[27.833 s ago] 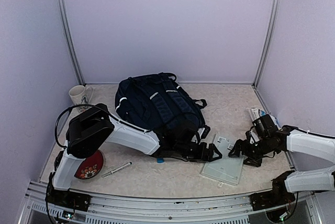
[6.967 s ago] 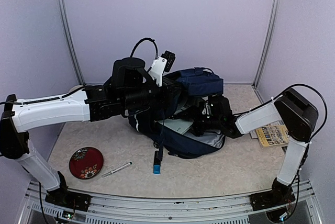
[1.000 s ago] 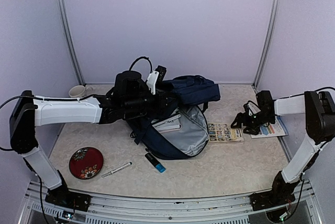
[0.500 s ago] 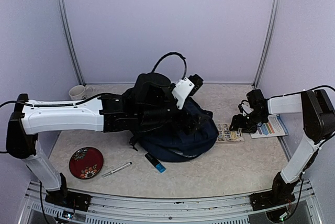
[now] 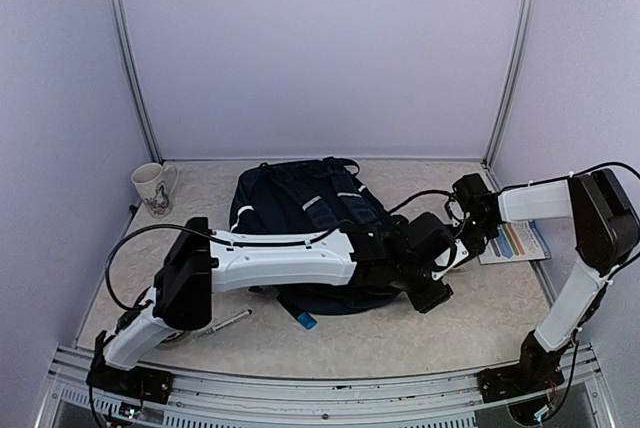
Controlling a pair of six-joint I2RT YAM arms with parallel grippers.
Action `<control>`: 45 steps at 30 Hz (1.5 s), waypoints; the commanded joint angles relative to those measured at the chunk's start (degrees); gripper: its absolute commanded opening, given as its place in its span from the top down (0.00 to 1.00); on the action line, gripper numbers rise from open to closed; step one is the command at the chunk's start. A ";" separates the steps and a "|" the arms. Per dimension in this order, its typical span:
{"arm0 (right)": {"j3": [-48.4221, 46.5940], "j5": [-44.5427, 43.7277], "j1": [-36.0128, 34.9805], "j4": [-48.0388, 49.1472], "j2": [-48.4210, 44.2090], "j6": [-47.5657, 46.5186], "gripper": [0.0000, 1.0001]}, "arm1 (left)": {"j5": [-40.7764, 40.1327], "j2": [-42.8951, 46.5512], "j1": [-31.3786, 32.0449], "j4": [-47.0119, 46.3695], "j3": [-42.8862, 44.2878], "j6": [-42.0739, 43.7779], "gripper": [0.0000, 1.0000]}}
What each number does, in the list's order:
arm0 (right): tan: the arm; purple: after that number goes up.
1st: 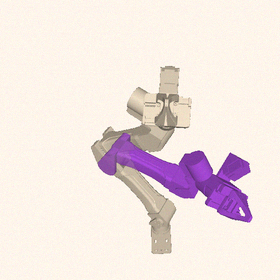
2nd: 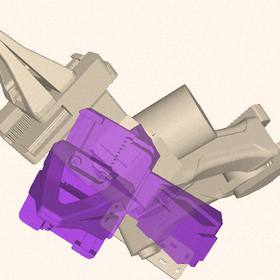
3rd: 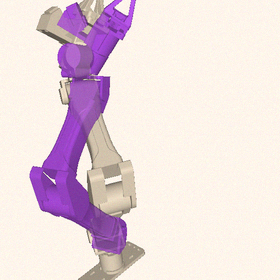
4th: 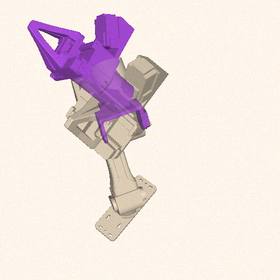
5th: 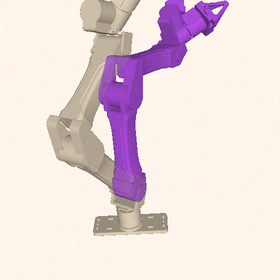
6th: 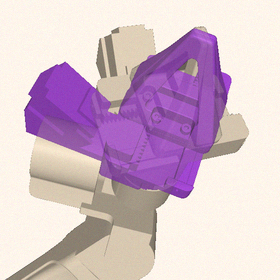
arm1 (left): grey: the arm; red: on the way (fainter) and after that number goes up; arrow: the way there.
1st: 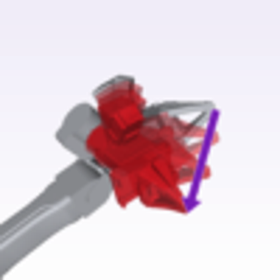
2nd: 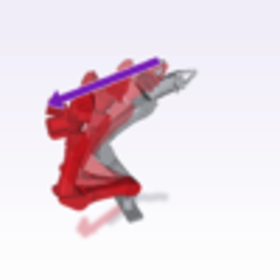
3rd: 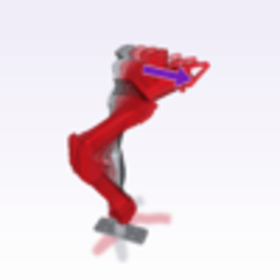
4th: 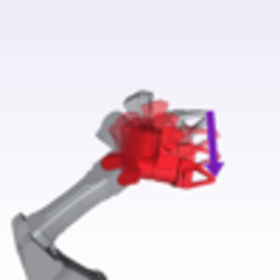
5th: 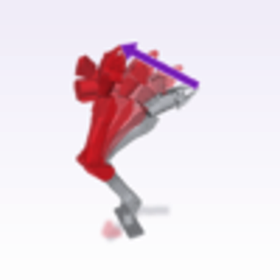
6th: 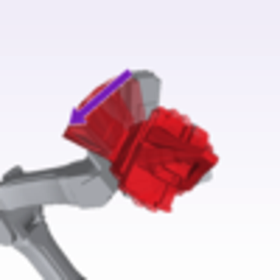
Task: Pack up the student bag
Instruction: Place the largest pocket of the bag in the student bag, then move the student bag to the center of the board, then move the book to the center of the board.
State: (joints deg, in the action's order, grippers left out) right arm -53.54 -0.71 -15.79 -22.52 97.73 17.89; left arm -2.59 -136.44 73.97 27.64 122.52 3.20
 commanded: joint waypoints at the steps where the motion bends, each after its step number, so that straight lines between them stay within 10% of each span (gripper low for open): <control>1: 4.52 3.37 -1.08 -2.96 -1.61 0.89 0.28 | -6.32 -6.80 -1.73 13.74 10.30 -5.94 0.43; 9: 5.08 3.60 -1.19 -3.57 -3.14 0.55 0.28 | -17.48 -0.23 -5.63 13.10 0.30 -8.01 0.39; 13: 1.66 -2.84 -2.98 -8.74 -5.48 -0.05 0.26 | -5.74 5.12 -12.82 11.81 -8.19 -9.08 0.37; 17: -0.95 -0.64 -3.03 -8.10 -6.49 -1.44 0.21 | -10.22 12.99 -18.34 5.93 -24.13 -11.12 0.31; 30: -19.05 4.70 -6.25 -8.83 18.41 -7.97 0.18 | -25.17 19.31 -29.02 5.34 -37.69 -11.11 0.31; 45: -7.30 13.08 -25.87 -6.79 2.24 -6.97 0.18 | -0.39 36.55 -7.77 -14.73 -50.51 11.30 0.32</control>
State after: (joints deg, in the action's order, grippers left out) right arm -62.72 7.29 -41.19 -23.64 104.90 8.16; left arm -13.61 -99.48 64.75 15.53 75.64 7.77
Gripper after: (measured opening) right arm 0.790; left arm 0.713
